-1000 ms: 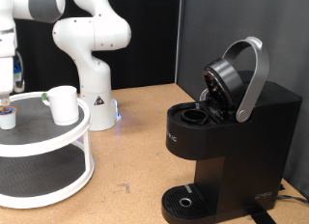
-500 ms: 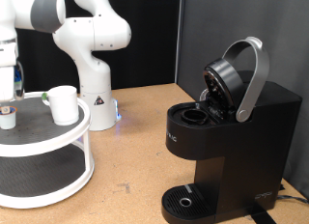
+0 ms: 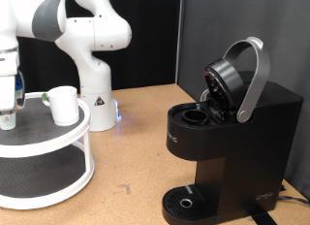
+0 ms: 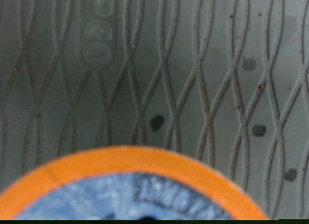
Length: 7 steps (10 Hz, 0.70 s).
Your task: Make a cup of coffee with the keurig machine
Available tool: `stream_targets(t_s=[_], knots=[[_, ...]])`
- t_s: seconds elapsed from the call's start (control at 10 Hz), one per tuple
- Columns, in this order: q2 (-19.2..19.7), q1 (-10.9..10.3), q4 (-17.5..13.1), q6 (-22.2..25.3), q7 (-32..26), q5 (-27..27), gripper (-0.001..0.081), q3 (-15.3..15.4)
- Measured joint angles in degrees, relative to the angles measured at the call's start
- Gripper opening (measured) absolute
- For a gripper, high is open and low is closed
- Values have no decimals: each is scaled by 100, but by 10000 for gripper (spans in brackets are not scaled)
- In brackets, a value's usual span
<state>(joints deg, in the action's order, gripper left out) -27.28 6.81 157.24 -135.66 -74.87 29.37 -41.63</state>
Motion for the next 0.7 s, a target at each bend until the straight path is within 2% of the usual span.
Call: stream_targets(t_s=[0.3,0.4,0.5,0.6,0.7], knots=[[111,0,3,-52,3,0,803,-8],[148,0,3,-75,5,-1,702,-8],[178,0,3,-107,5,-2,702,-9],[187,0,-8,-114,5,-3,500,-9],[188,0,-17,-120,5,-8,447,-9]])
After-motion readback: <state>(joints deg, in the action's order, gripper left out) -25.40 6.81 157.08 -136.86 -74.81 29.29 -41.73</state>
